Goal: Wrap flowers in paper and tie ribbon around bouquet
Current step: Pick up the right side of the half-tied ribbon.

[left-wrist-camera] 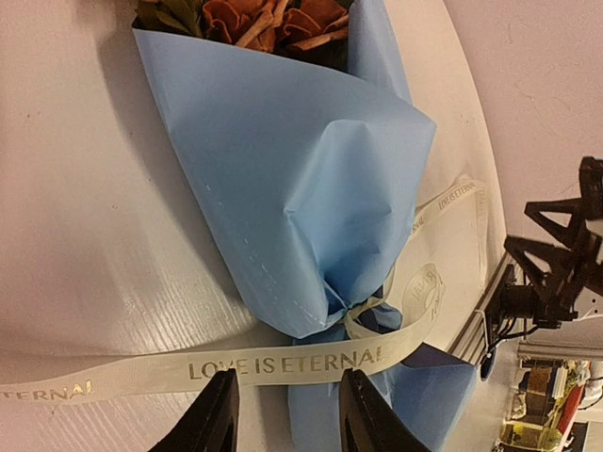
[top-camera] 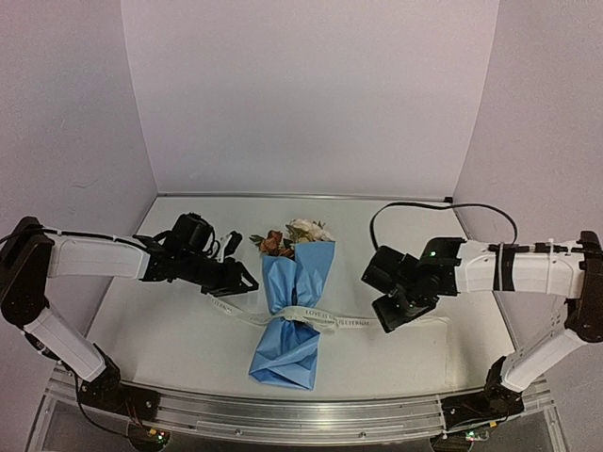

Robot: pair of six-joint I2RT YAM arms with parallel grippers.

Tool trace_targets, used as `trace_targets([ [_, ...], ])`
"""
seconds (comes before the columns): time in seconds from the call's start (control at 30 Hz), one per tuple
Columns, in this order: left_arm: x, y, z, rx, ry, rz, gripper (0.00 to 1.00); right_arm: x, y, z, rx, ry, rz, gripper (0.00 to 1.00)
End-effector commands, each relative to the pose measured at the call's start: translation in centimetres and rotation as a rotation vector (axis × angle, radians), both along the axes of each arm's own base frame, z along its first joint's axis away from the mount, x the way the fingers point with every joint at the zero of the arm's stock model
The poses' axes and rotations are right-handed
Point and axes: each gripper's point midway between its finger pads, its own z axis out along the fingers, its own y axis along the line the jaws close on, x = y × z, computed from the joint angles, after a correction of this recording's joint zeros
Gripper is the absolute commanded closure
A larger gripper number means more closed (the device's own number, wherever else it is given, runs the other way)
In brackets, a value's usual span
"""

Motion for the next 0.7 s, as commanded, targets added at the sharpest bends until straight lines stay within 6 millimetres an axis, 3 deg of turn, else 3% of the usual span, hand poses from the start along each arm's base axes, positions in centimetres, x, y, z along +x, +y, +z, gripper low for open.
trace_targets([
  [0.0,1.1,-1.3,4.6,-0.056,-0.121,-0.048,0.62,1.6,-7.2,0.3,-0.057,-0.166,-0.302,0.32],
  [0.13,1.5,-1.5,5.3,-0.052,-0.134,-0.056,0.62,1.0,-11.9,-0.9,-0.085,-0.198,-0.459,0.29],
  [0.23,1.6,-1.8,5.5,-0.055,-0.139,-0.063,0.62,1.0,-13.3,-2.4,-0.007,-0.205,-0.561,0.27],
  [0.5,2.0,-2.3,5.5,-0.058,-0.134,-0.073,0.62,3.2,-9.4,-3.7,0.261,-0.150,-0.810,0.29],
  [0.67,1.9,-2.1,5.6,-0.054,-0.137,-0.069,0.63,3.9,-10.8,-4.2,0.296,-0.275,-0.980,0.30],
])
